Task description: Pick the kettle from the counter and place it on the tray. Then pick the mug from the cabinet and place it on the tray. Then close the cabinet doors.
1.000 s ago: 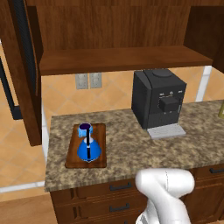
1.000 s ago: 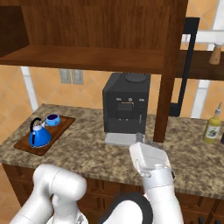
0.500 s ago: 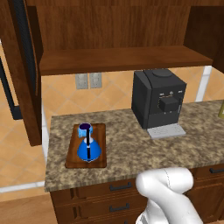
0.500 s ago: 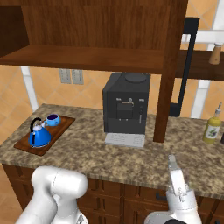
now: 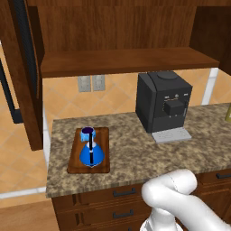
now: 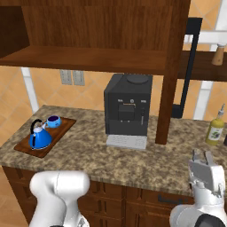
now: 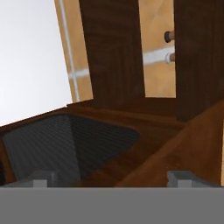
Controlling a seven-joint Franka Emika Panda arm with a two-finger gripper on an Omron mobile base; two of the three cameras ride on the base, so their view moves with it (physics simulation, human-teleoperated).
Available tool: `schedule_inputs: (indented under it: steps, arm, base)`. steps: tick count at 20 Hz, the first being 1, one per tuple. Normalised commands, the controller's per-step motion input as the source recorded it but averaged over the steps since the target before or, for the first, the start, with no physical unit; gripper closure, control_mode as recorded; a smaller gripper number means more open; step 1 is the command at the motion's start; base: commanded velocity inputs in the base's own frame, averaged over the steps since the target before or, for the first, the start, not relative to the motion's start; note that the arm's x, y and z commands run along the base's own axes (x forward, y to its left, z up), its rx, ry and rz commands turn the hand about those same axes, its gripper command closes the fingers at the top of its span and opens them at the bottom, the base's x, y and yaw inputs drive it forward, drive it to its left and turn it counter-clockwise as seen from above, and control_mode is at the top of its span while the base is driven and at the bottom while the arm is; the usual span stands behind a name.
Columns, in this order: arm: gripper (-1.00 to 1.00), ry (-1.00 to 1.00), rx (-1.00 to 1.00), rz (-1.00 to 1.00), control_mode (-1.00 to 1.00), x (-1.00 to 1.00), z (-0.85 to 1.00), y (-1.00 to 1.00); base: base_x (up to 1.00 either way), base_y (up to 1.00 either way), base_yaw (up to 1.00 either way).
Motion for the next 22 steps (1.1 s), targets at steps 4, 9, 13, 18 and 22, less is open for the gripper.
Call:
schedule_inputs:
  steps: [4, 9, 13, 18, 22]
  arm:
    - [-1.0, 0.03, 0.0, 0.0, -1.0, 0.32, 0.45, -0.31]
    - [-1.0, 0.0, -0.1, 0.02, -1.0, 0.08, 0.37, -0.07]
    - [-1.0, 0.01, -0.28, 0.02, -1.0, 0.05, 0.42, 0.23]
    - [-1.0, 0.1, -0.28, 0.02, -1.0, 0.26, 0.58, 0.44]
    - [-1.0, 0.07, -0.27, 0.03, -1.0, 0.12, 0.69, 0.54]
  base:
    - [0.0, 0.0, 0.0]
    - [0.0, 0.0, 0.0]
    - [0.0, 0.0, 0.0]
    - [0.0, 0.0, 0.0]
    - [0.0, 0.0, 0.0]
